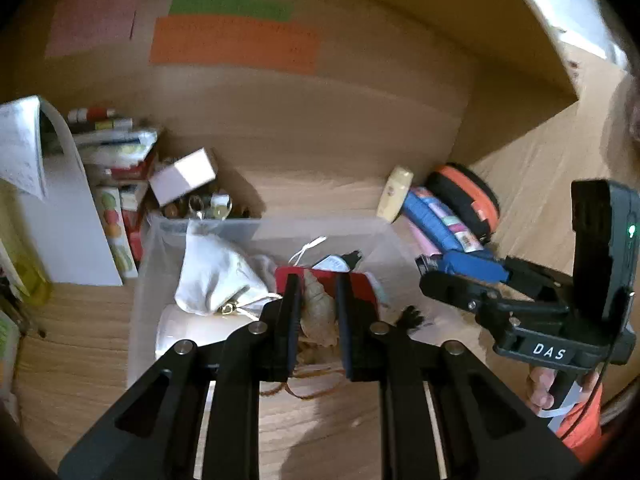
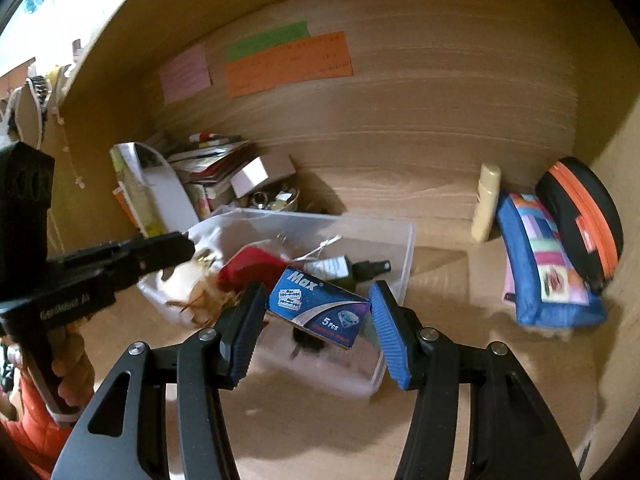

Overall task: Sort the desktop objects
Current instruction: 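Carry the card box and seashell into the clear box and release both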

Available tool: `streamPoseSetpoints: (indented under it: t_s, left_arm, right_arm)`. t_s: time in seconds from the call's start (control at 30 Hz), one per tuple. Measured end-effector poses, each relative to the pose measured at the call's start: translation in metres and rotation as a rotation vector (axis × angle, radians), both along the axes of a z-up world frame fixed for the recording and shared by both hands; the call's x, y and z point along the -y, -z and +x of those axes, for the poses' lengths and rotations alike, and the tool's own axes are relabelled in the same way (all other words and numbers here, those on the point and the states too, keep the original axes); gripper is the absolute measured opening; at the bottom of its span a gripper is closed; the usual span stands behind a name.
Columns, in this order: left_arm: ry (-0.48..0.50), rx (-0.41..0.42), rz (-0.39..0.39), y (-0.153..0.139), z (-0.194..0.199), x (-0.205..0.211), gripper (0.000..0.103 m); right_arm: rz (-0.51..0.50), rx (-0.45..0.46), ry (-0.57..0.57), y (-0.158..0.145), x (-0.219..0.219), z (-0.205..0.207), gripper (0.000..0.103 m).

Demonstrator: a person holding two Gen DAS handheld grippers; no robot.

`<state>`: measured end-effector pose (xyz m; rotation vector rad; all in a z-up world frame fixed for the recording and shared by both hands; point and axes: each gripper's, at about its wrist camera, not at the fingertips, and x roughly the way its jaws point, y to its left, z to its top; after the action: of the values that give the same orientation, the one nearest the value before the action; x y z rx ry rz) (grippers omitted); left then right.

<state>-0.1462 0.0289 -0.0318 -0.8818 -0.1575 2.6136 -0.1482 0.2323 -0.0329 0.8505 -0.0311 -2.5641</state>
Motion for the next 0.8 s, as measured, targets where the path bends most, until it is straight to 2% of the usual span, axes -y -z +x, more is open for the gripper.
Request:
streamPoseSetpoints:
  t_s: [0.2,0.33,0.47,0.53,0.6,0.8]
  left_arm:
    - [0.004,0.075,-0.043,0.026,-0.014,-0.008,0.016]
    - [-0.008,0.040,-0.112,0.027,-0.007,-0.017,0.016]
    - [-0.021,0.033,-0.121,0.027,-0.005,-0.016,0.026]
    - [-0.008,0.040,-0.096,0.026,-0.005,-0.014,0.034]
    - [0.007,0.043,-0.070,0.024,-0.003,-0.013,0.046]
    - [0.010,-0.006,-0.075,0.011,0.010,-0.018,0.064]
  right_arm:
    - [0.012,0.077,-0.003,0.026,0.009,-0.026,0.050]
    - [0.040,0.082,-0.007,0.031,0.013,-0.028,0.051]
    - [0.059,0.072,0.008,0.033,0.014,-0.027,0.052]
    - [0.063,0.068,0.018,0.033,0.013,-0.027,0.057]
    - [0.053,0.069,0.010,0.031,0.012,-0.026,0.060]
    - [0.075,0.022,0.045,0.020,0.010,-0.013,0.075]
